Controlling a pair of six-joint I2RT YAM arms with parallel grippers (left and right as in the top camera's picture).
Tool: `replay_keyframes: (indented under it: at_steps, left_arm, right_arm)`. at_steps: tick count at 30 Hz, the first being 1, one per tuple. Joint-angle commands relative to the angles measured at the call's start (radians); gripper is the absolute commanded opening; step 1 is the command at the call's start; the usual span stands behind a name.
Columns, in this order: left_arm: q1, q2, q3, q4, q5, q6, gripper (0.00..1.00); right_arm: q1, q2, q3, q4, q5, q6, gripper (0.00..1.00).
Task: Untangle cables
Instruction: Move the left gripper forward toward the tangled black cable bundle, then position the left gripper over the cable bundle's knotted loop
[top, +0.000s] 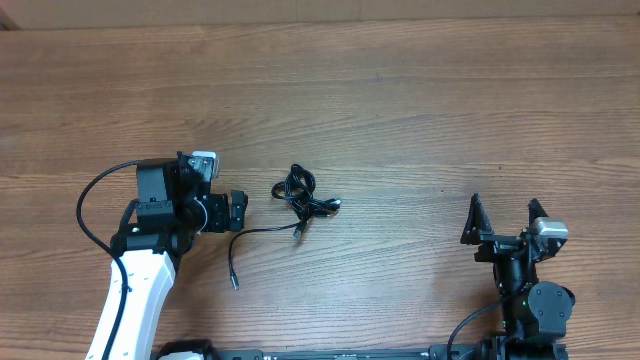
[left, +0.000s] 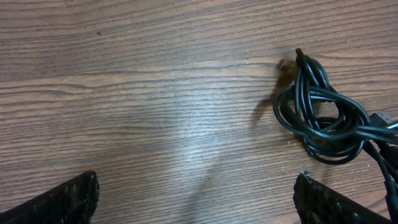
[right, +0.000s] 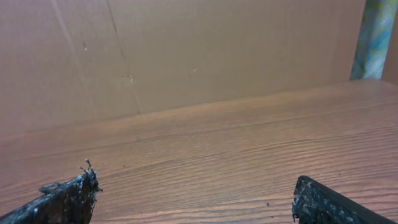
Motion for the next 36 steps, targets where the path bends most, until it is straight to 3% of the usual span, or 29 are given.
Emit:
replay_keyframes:
  at_steps: [1,24,36]
  left_arm:
    - [0.003,0.007,0.027,0.001,0.014,-0.024,1.0]
    - [0.003,0.007,0.027,0.013,0.115,-0.024,1.0]
    - [0.003,0.009,0.027,0.145,0.119,-0.024,1.0]
  right_arm:
    - [-0.002,-0.008,-0.011,0.006,0.003,0.007,1.0]
    - [-0.002,-0.008,-0.011,0.006,0.003,0.007,1.0]
    - [-0.002,-0.008,-0.011,0.006,0.003,0.007,1.0]
